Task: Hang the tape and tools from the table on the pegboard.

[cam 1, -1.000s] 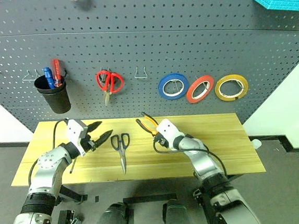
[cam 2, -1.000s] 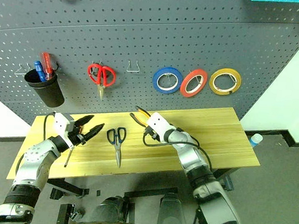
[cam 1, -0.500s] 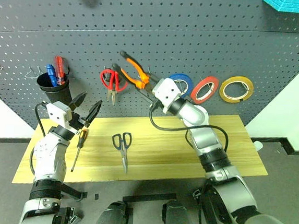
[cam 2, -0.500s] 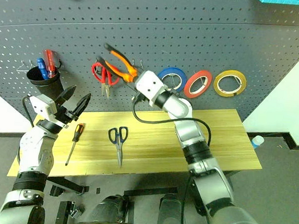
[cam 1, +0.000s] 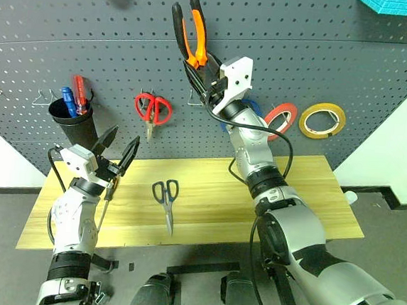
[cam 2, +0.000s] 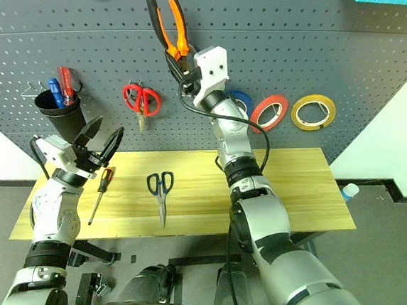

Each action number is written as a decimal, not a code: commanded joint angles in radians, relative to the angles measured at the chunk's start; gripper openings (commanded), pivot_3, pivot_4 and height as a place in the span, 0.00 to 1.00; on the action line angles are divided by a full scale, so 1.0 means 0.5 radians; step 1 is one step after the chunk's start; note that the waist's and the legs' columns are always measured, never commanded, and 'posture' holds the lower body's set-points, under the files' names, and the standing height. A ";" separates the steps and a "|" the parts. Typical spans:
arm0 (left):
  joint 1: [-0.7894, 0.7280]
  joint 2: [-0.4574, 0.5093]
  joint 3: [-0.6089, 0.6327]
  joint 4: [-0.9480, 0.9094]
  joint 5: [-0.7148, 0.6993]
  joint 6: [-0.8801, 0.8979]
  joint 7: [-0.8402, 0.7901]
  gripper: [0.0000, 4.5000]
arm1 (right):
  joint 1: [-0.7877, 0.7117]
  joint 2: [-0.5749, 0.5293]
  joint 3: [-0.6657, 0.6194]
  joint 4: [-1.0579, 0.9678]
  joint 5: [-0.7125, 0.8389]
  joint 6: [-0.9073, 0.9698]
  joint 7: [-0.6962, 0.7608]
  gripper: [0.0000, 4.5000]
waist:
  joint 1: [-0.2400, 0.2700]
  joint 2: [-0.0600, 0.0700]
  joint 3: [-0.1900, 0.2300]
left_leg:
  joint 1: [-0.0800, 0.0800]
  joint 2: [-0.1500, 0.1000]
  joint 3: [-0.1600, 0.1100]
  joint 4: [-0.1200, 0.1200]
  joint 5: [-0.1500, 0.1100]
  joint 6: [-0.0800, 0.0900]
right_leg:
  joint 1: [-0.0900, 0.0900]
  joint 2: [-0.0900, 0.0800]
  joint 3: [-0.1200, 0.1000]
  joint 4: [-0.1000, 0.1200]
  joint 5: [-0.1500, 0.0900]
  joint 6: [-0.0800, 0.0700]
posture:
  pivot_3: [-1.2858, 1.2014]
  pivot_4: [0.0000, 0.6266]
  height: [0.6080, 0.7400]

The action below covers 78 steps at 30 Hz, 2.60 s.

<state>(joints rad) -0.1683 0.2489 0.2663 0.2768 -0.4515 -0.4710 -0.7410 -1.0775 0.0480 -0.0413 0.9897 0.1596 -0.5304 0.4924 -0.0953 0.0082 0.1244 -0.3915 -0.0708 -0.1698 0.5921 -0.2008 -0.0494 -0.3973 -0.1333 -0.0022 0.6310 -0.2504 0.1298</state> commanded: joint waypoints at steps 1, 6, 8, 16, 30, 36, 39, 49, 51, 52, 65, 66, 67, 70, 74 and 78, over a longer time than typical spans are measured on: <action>0.014 -0.006 0.006 -0.119 -0.008 -0.024 0.043 0.72 | -0.143 0.046 -0.056 0.056 0.039 -0.130 0.032 0.46 | 0.003 0.000 0.010 | 0.000 0.000 0.000 0.000 0.000 0.000 | 0.000 0.000 0.000 0.000 0.000 0.000 | 0.52 0.20 1.00; 0.051 -0.034 -0.031 -0.184 0.014 -0.002 0.084 0.72 | -0.198 0.082 -0.085 0.172 0.017 -0.239 0.017 0.46 | 0.006 -0.001 0.038 | 0.000 0.000 0.000 0.000 0.000 0.000 | -0.001 0.000 0.001 0.001 0.000 0.000 | 0.52 0.23 1.00; 0.093 -0.046 -0.052 -0.247 0.012 0.017 0.095 0.72 | -0.204 0.088 -0.088 0.200 0.003 -0.278 0.001 0.46 | 0.005 0.000 0.046 | -0.001 0.000 0.000 -0.001 0.000 0.000 | -0.002 0.001 0.001 0.001 0.000 0.000 | 0.53 0.24 1.00; 0.291 -0.049 -0.103 -0.504 0.000 0.118 0.164 0.72 | -0.226 0.079 -0.116 0.327 -0.043 -0.370 -0.109 0.46 | 0.060 -0.004 0.093 | -0.002 0.001 0.001 -0.004 0.000 0.000 | -0.008 0.001 0.005 0.002 -0.001 -0.002 | 0.54 0.29 1.00; 0.428 -0.017 -0.077 -0.694 -0.024 0.233 0.218 0.72 | -0.314 0.032 -0.167 0.506 -0.121 -0.402 -0.231 0.46 | 0.111 -0.012 0.146 | -0.014 0.000 0.001 -0.003 0.001 -0.001 | -0.021 0.002 0.006 0.003 0.000 -0.006 | 0.56 0.30 1.00; 0.400 -0.022 -0.088 -0.687 -0.035 0.238 0.219 0.72 | -0.343 -0.007 -0.213 0.509 -0.134 -0.440 -0.285 0.46 | 0.112 -0.013 0.147 | -0.014 0.000 0.000 -0.003 0.002 -0.002 | -0.021 0.002 0.006 0.003 -0.002 -0.011 | 0.55 0.29 1.00; 0.373 -0.033 -0.102 -0.686 -0.040 0.232 0.210 0.72 | -0.345 -0.032 -0.185 0.529 -0.195 -0.446 -0.359 0.46 | 0.113 -0.014 0.147 | -0.015 0.000 0.000 -0.003 0.002 -0.002 | -0.023 0.002 0.006 0.003 -0.002 -0.011 | 0.55 0.29 1.00; 0.356 -0.054 -0.103 -0.725 -0.055 0.208 0.190 0.72 | -0.313 -0.076 -0.164 0.598 -0.326 -0.380 -0.469 0.46 | 0.111 -0.014 0.147 | -0.016 0.000 0.000 -0.002 0.004 -0.006 | -0.022 0.003 0.006 0.004 0.000 -0.014 | 0.55 0.27 1.00; 0.349 -0.053 -0.099 -0.713 -0.053 0.207 0.186 0.72 | -0.305 -0.077 -0.162 0.604 -0.339 -0.371 -0.471 0.46 | 0.110 -0.014 0.147 | -0.015 0.000 0.000 -0.002 0.005 -0.006 | -0.022 0.003 0.006 0.004 0.001 -0.016 | 0.55 0.27 1.00; 0.348 -0.054 -0.099 -0.712 -0.054 0.209 0.185 0.72 | -0.293 -0.074 -0.175 0.604 -0.319 -0.359 -0.410 0.46 | 0.110 -0.014 0.147 | -0.015 0.000 0.000 -0.002 0.005 -0.007 | -0.022 0.003 0.006 0.004 0.001 -0.016 | 0.55 0.27 1.00; 0.252 -0.061 -0.100 -0.626 -0.035 0.229 0.191 0.72 | -0.158 -0.131 -0.101 0.481 -0.377 -0.523 -0.145 1.00 | 0.108 -0.014 0.147 | -0.015 0.000 0.000 -0.002 0.012 -0.018 | -0.022 0.004 0.006 0.003 0.006 -0.013 | 0.54 0.22 1.00; 0.264 -0.059 -0.101 -0.642 -0.031 0.237 0.199 0.72 | -0.137 -0.148 -0.075 0.460 -0.403 -0.562 -0.147 1.00 | 0.107 -0.014 0.147 | -0.015 0.000 0.000 -0.002 0.012 -0.018 | -0.021 0.004 0.006 0.003 0.006 -0.012 | 0.54 0.22 1.00; 0.309 -0.057 -0.101 -0.705 -0.017 0.270 0.237 0.72 | -0.095 -0.170 -0.051 0.404 -0.415 -0.633 -0.122 1.00 | 0.105 -0.015 0.146 | -0.015 0.000 0.000 -0.002 0.012 -0.018 | -0.022 0.004 0.006 0.003 0.006 -0.012 | 0.54 0.22 1.00; 0.439 -0.060 -0.128 -0.896 0.009 0.361 0.325 0.72 | 0.018 -0.226 -0.018 0.223 -0.405 -0.763 -0.096 1.00 | 0.101 -0.015 0.146 | -0.015 0.001 0.000 -0.004 0.012 -0.019 | -0.022 0.004 0.007 0.002 0.006 -0.010 | 0.53 0.21 1.00; 0.610 -0.084 -0.199 -1.146 0.102 0.471 0.463 0.72 | 0.215 -0.304 0.045 -0.144 -0.349 -0.797 -0.005 1.00 | 0.108 -0.016 0.146 | -0.016 0.001 0.000 -0.006 0.012 -0.019 | -0.023 0.004 0.007 0.002 0.006 -0.009 | 0.54 0.20 1.00; 0.711 -0.109 -0.286 -1.315 0.234 0.622 0.631 0.72 | 0.514 -0.441 0.136 -0.714 -0.280 -0.648 0.125 1.00 | 0.121 -0.016 0.145 | -0.016 0.000 0.001 -0.004 0.012 -0.019 | -0.021 0.003 0.008 0.002 0.005 -0.010 | 0.54 0.20 1.00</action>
<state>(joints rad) 0.1810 0.1923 0.1361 -0.3279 -0.3739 -0.1891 -0.4655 -0.8409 -0.1509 0.0114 0.7609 -0.0142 -0.8769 0.5248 -0.0350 0.0002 0.1970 -0.3994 -0.0706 -0.1693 0.5906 -0.1947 -0.0591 -0.4079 -0.1319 0.0018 0.6319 -0.2479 0.1247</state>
